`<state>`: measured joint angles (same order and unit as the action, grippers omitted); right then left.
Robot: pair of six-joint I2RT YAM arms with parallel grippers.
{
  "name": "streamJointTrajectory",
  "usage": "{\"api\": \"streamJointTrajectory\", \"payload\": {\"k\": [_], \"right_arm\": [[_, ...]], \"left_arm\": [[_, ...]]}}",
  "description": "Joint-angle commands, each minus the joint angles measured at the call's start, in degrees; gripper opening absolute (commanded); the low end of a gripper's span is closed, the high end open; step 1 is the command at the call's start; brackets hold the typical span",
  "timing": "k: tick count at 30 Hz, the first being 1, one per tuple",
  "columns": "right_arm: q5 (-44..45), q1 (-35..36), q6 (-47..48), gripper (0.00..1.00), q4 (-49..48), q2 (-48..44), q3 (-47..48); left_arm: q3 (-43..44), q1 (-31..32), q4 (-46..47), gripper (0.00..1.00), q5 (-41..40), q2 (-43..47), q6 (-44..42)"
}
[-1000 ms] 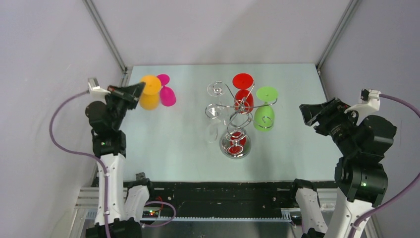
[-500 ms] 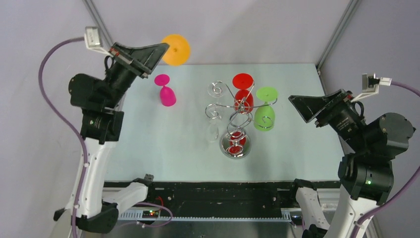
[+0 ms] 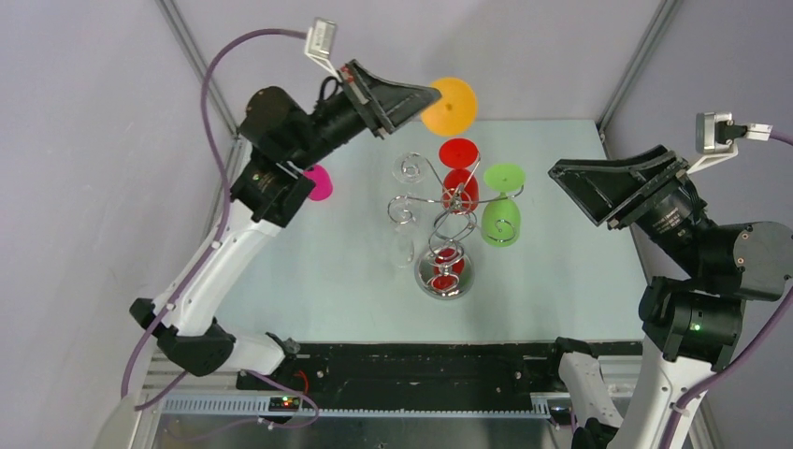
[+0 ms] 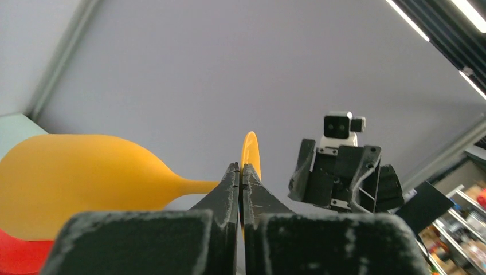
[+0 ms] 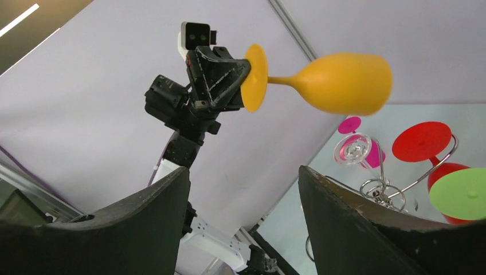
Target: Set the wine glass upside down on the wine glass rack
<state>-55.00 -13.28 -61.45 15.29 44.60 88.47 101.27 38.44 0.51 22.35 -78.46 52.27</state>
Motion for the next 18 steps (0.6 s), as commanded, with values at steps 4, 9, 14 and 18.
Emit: {"api": "streamJointTrajectory", "payload": {"k": [4,9,14,18], "right_arm": [[-1.98,-0.26,-2.73,0.7,-5.22,1.64,-1.49],[-2.38,-0.17,-2.03,0.67,-5.65,2.62,-1.16],[-2.36,-0.17,-1.12,0.64,-5.22,3.14,-0.66],[-2.3,-0.17,-0.21,0.6,-4.4,2.79,-0.68]], "left_arm": [[6.23,8.59,0.71,0.0,-1.89,-3.83,-3.38],[10.95,13.71,-0.98,0.0,-2.08,-7.65,-4.72],[14.17,17.12,-3.6,0.0,-1.9,-10.79,-5.75],[14.41,18.1,-3.89,0.0,-1.8,-11.78,-5.98]]}}
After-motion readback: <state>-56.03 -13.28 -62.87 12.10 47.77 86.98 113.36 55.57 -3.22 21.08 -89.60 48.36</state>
